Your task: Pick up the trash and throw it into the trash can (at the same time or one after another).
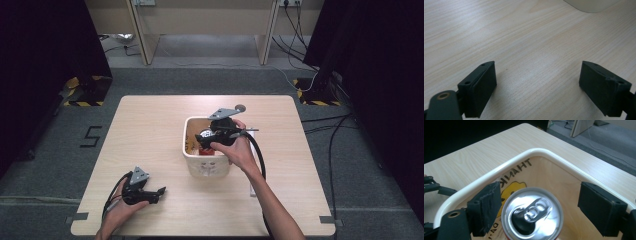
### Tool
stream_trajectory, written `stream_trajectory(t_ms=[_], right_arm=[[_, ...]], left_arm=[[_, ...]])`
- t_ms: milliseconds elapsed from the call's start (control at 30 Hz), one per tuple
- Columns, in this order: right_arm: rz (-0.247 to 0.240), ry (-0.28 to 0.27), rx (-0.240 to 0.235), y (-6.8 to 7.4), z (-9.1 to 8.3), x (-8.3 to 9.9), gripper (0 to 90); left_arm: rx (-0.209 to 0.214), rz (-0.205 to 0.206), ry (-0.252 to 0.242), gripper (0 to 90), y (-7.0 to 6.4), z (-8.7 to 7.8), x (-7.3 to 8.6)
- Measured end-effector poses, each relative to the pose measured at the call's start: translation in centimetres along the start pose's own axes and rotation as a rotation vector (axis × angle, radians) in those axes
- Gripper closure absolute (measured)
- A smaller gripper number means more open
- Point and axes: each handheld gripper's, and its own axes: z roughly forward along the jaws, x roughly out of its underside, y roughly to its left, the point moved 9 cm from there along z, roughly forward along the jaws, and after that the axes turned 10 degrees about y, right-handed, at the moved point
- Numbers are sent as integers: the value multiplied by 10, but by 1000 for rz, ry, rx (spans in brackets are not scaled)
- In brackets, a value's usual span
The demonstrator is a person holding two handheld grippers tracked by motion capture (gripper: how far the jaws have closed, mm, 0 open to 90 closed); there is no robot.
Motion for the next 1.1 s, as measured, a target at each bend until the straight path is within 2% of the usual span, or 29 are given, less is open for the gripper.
stream_trajectory(t_ms=[133,267,367,733,1100], right_arm=[[-11,-23,-11,2,-10,-2,164],[-5,-49,6,-3,-25,-3,162],[-10,-52,36,-10,-35,0,162],[22,-63,112,-38,-63,21,175],[75,-88,150,-60,-79,40,204]], left_arm=[[1,0,1,138,0,0,0],[0,1,-1,139,0,0,0],[-1,1,0,138,0,0,0],[-2,0,-2,137,0,0,0],[-2,-1,-3,137,0,0,0]])
